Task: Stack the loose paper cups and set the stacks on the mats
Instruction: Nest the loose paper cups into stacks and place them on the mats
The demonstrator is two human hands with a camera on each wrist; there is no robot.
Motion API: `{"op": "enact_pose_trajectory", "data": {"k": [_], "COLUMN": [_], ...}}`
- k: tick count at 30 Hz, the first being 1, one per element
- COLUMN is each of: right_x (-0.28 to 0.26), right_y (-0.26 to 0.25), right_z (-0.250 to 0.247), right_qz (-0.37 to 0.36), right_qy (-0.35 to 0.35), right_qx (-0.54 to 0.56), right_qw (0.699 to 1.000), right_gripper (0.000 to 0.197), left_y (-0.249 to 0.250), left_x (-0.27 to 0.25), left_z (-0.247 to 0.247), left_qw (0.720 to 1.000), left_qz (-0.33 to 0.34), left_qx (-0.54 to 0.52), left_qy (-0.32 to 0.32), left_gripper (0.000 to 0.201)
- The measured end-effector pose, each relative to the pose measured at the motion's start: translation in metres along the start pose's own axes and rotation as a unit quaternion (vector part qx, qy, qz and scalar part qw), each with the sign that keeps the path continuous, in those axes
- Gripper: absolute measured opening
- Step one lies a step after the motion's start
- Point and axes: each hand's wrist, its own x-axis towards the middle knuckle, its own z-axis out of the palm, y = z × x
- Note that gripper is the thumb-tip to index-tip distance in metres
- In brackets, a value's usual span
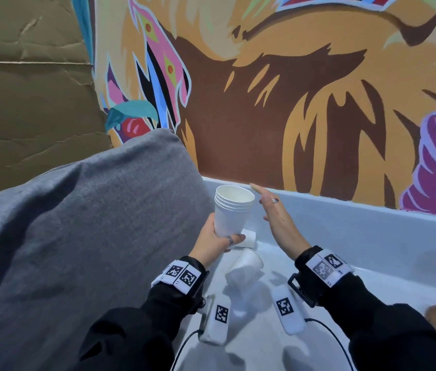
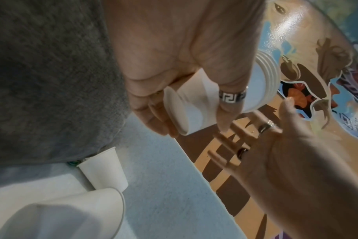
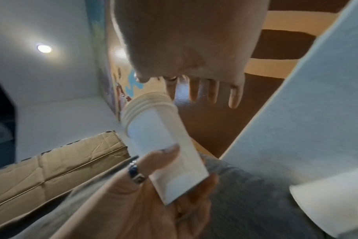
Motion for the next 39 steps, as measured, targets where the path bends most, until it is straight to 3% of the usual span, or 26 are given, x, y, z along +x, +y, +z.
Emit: {"op": "enact_pose_trajectory", "data": {"k": [2, 4, 8, 12, 15, 21, 25, 29, 32, 36, 39], "right_x": [0.003, 0.006, -0.001, -0.008, -0.006, -0.006, -0.001, 0.015, 0.02, 0.015, 0.017], "right_y": [0.026, 0.054, 0.097, 0.12, 0.13, 0.132, 0.126, 0.121, 0.12, 0.119, 0.107], "right_z": [-0.001, -0.001, 0.003, 0.012, 0.019, 0.026, 0.033, 0.043, 0.051, 0.055, 0.047], "right_qz": [0.057, 0.138, 0.307, 0.381, 0.394, 0.395, 0.363, 0.326, 0.323, 0.33, 0.285], "right_qy": [0.056, 0.061, -0.083, -0.165, -0.167, -0.187, -0.179, -0.192, -0.225, -0.21, -0.155], "right_qx": [0.013, -0.029, -0.093, -0.077, -0.05, -0.03, -0.053, -0.066, -0.075, -0.043, -0.045], "right_qw": [0.997, 0.988, 0.944, 0.906, 0.903, 0.899, 0.913, 0.923, 0.916, 0.919, 0.945], "right_gripper": [0.043, 0.025, 0.015, 0.01, 0.004, 0.019, 0.018, 0.035, 0.01, 0.015, 0.01], "left_y": [-0.002, -0.004, -0.006, -0.009, -0.011, -0.014, -0.017, -0.019, -0.021, -0.022, -0.022], "left_x": [0.0, 0.001, 0.006, 0.013, 0.018, 0.019, 0.018, 0.016, 0.015, 0.017, 0.019], "left_z": [-0.002, -0.003, -0.004, -0.008, -0.01, -0.014, -0.017, -0.023, -0.028, -0.032, -0.031], "left_qw": [1.0, 1.0, 1.0, 1.0, 0.999, 0.999, 0.999, 0.999, 0.999, 0.999, 0.999], "left_qz": [-0.002, -0.003, -0.01, -0.015, -0.01, -0.01, -0.014, -0.011, -0.014, -0.01, -0.009], "left_qx": [-0.003, -0.004, -0.006, -0.01, -0.013, -0.015, -0.018, -0.008, -0.009, -0.014, -0.018], "left_qy": [0.001, 0.004, 0.009, 0.018, 0.03, 0.029, 0.032, 0.035, 0.04, 0.041, 0.04], "left_gripper": [0.067, 0.067, 0.064, 0.054, 0.055, 0.052, 0.052, 0.053, 0.052, 0.047, 0.048]}}
